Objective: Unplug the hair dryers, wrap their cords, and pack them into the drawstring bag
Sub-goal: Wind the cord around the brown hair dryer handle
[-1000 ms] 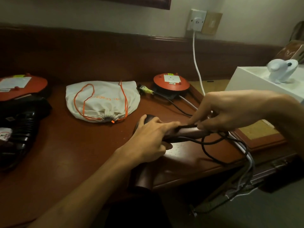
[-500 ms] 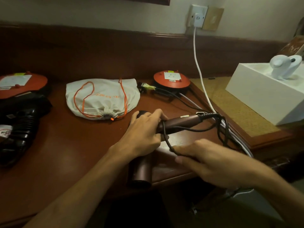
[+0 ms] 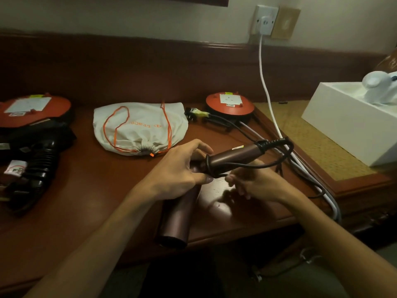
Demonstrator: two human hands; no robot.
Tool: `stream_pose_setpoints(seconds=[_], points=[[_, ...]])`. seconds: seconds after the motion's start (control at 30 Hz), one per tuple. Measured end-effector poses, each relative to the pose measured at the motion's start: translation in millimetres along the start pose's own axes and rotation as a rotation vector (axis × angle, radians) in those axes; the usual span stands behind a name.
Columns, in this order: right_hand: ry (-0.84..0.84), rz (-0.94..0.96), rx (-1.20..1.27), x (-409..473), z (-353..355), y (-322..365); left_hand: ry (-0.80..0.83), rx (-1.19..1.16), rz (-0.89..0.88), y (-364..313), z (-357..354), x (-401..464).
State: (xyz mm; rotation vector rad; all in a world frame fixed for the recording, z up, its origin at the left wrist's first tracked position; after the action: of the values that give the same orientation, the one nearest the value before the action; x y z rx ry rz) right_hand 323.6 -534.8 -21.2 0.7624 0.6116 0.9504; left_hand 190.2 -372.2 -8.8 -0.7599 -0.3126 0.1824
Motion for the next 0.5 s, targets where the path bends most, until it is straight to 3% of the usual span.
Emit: stream_pose_setpoints(seconds=[0.1,0.2,0.23,0.33,0.4,0.5], points=[[-0.03,0.154,-0.123,6,11,10,0.019,0.033,-0.039,3,5,-4],[0.046,0.033,-0.434,30,0,-41,0.063,0.042,-0.063,5,8,-10],[-0.052,-0.088,-0.552,35,18,-56,0.065,0.084,-0.082,4,7,-12],[0.095,-0.182,-0.476,78,22,-47,0.088,0.313,-0.143,-3,1,-15],[0.105,-0.015,-0.345,79,37,-14,0.105,0.464,-0.176,-10,-7,-13],[0.135,0.12,-0.393,67,38,21,0.13,0.61,-0.182,-20,-17,-7]])
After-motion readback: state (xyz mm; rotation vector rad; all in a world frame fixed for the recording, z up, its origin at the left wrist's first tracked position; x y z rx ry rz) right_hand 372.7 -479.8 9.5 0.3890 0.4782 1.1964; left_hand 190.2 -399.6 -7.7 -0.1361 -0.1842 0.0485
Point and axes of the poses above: each hand's wrist, its own x-axis towards the middle knuckle, its own z-axis out of the back of the hand, y = z × x, the point moved 3 cm from there along x, towards the middle knuckle, and after that the axes turned 9 degrees about x, right-handed, at the moved point
